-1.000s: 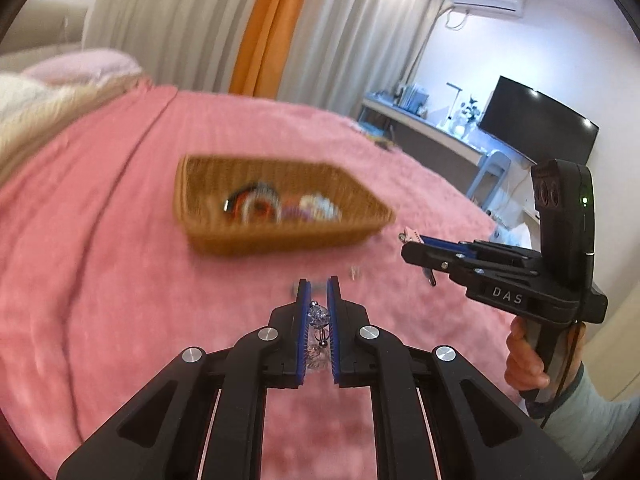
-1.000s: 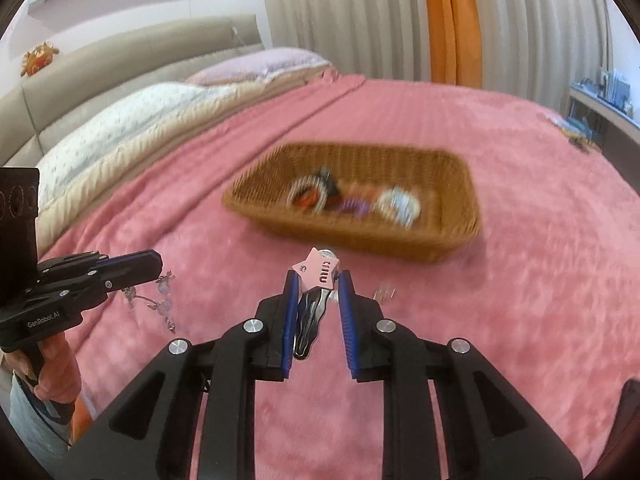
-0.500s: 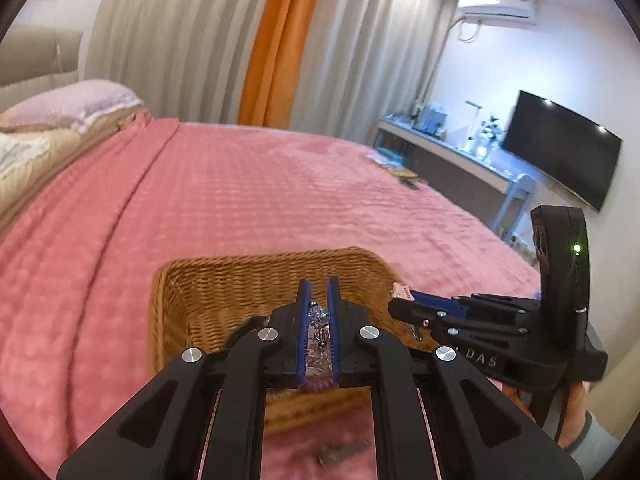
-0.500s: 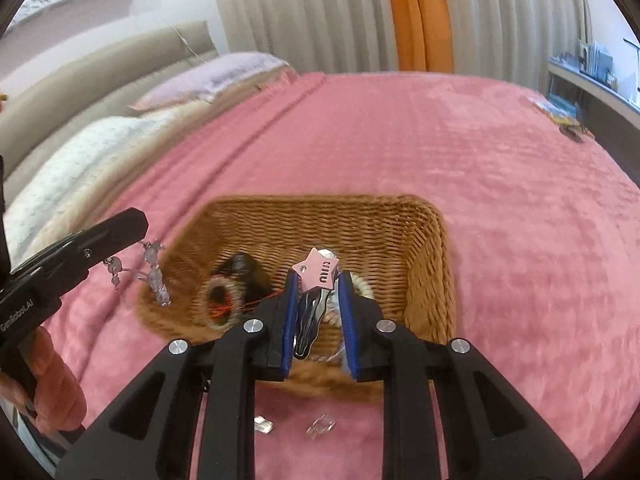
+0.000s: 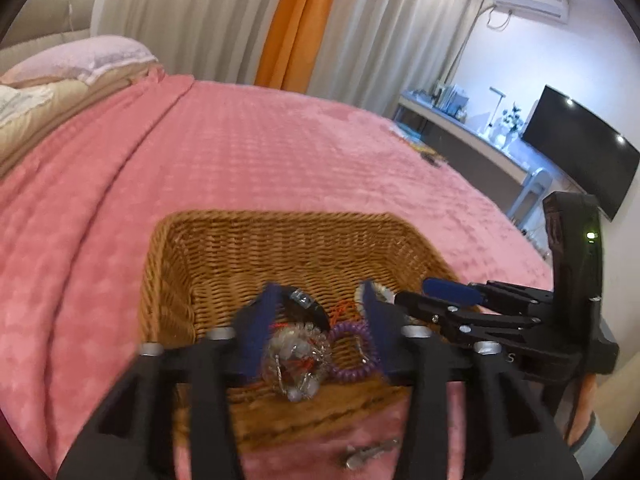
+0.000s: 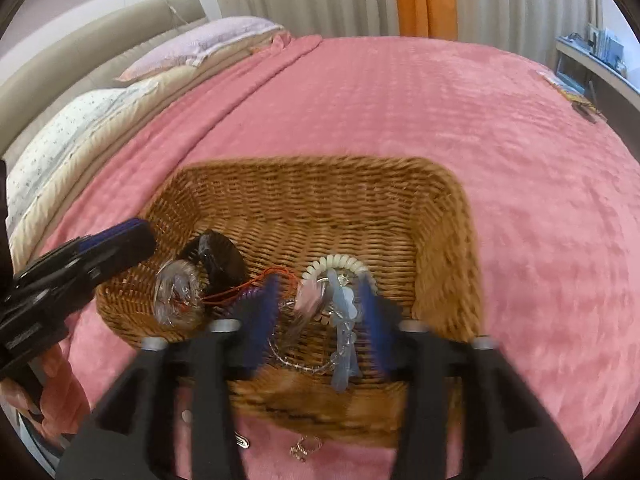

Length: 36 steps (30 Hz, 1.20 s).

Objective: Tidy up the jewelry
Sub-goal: 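Carry the bracelet and keychain into the basket and open both grippers, then grasp the silver hair clip with the left gripper while the right gripper grasps the small silver earring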

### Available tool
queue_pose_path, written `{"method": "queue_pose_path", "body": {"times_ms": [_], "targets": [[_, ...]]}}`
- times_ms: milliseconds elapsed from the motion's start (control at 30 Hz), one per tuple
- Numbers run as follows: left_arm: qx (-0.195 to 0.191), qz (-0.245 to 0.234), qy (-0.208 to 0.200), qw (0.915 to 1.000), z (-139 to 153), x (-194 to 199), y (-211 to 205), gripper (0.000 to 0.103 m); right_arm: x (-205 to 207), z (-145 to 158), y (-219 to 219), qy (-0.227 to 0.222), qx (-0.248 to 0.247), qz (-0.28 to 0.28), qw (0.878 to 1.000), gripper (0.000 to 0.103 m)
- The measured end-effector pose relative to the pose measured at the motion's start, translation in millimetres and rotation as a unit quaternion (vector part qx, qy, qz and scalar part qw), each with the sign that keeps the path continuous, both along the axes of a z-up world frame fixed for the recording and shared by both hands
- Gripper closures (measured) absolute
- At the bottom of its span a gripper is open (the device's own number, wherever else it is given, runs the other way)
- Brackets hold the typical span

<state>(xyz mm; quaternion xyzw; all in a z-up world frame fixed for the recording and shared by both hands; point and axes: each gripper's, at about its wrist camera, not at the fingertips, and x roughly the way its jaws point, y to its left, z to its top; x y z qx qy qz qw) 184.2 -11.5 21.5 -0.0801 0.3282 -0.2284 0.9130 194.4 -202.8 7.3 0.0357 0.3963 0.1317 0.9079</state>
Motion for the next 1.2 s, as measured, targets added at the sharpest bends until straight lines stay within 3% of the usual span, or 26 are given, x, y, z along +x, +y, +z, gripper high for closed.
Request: {"method": "queue_pose_path", "body": {"times_ms": [333,567,733,900,1200], "targets": [[-0.011,-0.032,-0.061,0.9975,32.0,-88.6,10.9,0.042,-80.7,40.9,-6.3,-0.057,0.011,0.011,0.998,0.05],[0.007,-0.024,-0.067,0.9974,19.8,-128.0,11.3,0.037,-112.9,19.1,-6.4,-0.038,-0.001,0.011,0.999,0.05],[0.039,-0.022,-0.035,0.9984,-12.8,-128.0,6.0,0.035,-112.9,-18.9,-7.4,-0.003,-0.001,0.003,1.0,0.051],[0.07,-0.024,0.0,0.9973,-45.4,-117.4,-1.3,0.035,-104.8,-45.1,-3.8,0.023,-0.003,0.003,1.0,0.067],[0.128,-0.093,0.032,0.9869,-69.7,-90.5,-27.1,0.036,-91.1,-63.3,2.2,0.045,-0.015,0.006,0.999,0.076]]}}
